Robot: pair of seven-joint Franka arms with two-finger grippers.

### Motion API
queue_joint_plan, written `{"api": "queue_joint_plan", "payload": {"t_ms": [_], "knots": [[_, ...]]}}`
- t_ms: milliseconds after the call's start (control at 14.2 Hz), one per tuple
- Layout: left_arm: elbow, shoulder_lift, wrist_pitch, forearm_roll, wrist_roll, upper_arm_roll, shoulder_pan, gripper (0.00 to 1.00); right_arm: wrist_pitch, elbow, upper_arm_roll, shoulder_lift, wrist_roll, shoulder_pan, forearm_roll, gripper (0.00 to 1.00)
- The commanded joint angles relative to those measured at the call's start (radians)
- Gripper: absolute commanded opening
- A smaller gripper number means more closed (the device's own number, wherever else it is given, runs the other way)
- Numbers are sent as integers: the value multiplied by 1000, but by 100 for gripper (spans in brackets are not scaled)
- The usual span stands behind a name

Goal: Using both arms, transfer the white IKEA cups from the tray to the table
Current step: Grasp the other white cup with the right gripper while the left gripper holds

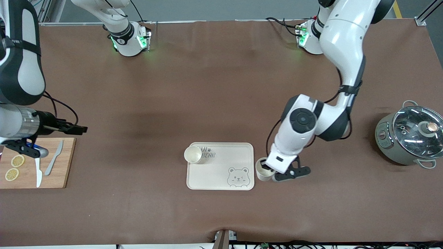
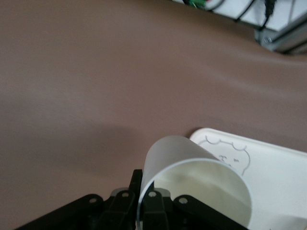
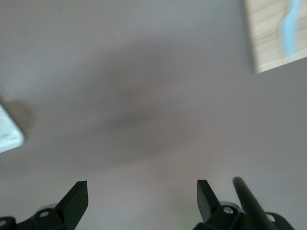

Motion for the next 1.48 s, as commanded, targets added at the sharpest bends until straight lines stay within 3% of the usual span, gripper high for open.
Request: {"api": "queue_joint_plan", "payload": {"t_ms": [0,282,564,846,1411], "knots": [[-31,-70,-63,12,-3,-10,46,0,-2,12,4,-18,203,55,83,100],[-36,-121,-148,-3,2,-16,108,0,27,7,4,54,173,118,88,100],[-114,-179,-162,-42,66,-14,178,0,330,-8,2,153,183,254,45,100],[-174,-193,-192,-40,100,-13,235,0,487,-7,2,226,207,334,55,100],[-310,-204,-143,-25,221,-10,335,0,609,4,4,299,452,452,57,100]]}}
